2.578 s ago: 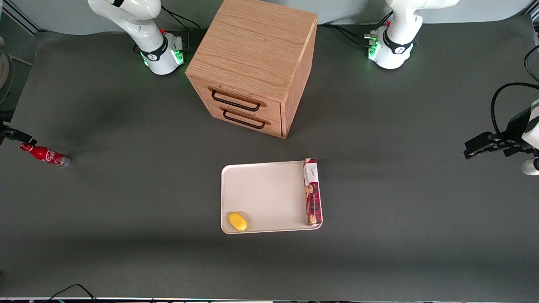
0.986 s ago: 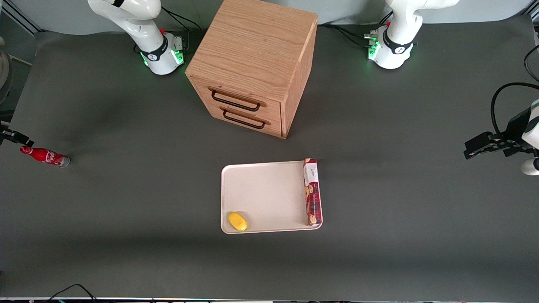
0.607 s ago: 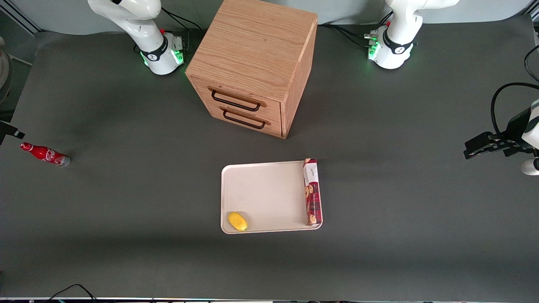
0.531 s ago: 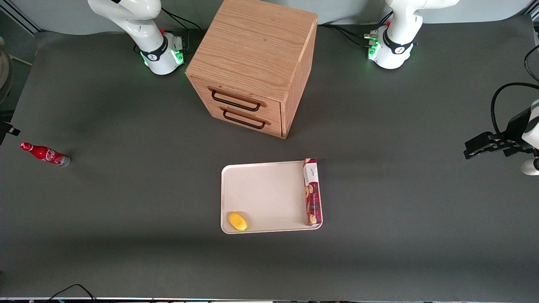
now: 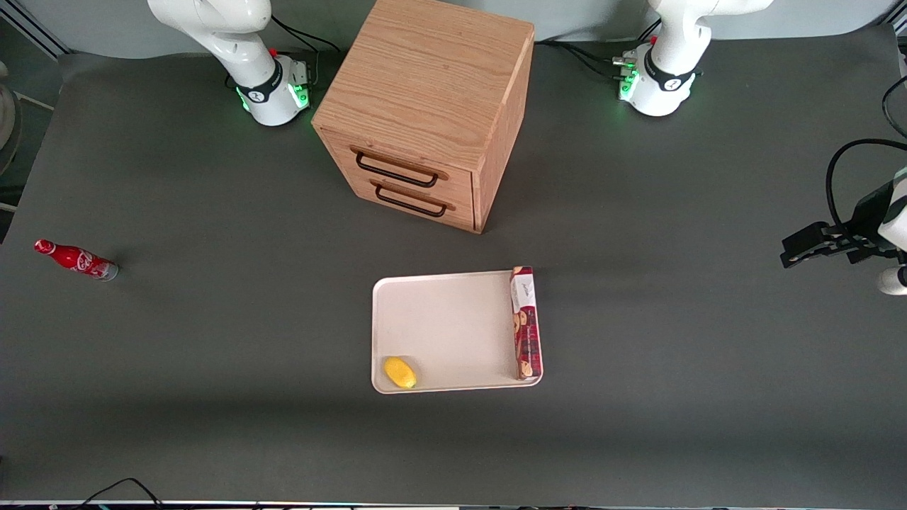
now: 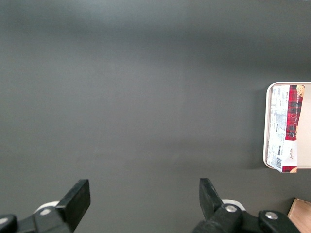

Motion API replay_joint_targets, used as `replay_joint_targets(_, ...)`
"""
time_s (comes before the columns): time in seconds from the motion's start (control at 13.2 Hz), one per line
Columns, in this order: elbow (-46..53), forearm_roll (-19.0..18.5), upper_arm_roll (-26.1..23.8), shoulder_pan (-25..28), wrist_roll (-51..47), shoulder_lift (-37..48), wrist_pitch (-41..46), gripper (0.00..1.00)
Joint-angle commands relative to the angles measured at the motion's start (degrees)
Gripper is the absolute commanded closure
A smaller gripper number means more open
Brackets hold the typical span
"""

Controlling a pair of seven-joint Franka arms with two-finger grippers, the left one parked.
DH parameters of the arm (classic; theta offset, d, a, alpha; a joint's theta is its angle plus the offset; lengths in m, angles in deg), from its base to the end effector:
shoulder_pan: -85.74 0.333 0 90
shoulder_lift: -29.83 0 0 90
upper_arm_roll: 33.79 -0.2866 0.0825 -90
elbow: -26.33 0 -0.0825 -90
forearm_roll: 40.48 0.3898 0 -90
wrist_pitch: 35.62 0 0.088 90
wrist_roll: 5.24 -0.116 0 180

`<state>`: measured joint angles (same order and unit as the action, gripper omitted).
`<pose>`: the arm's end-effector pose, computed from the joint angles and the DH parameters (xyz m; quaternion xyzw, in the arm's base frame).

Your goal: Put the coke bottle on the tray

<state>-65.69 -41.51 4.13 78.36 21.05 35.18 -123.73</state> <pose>0.3653 -0.3928 0.6063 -0.9862 0.1645 -0.0137 0.0144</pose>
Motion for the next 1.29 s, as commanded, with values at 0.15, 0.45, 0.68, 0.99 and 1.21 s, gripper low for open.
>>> replay_joint_targets(0.15,-0.42,-1.01,0.04,0.61,-1.15,-2.96,-3.77,0.0)
replay_joint_targets(0.45,-10.53,9.43,0.04,0.52,-0.98,-9.29,-19.52,0.0)
replay_joint_targets(0.68,-13.09,11.31,-0.22,0.7,0.86,-14.48,-25.51,0.0)
replay_joint_targets(0.99,-21.43,13.68,-1.89,1.14,0.95,-15.54,-36.66,0.0)
replay_joint_targets(1.21,-22.67,13.68,-3.12,1.14,1.39,-17.48,-39.15,0.0)
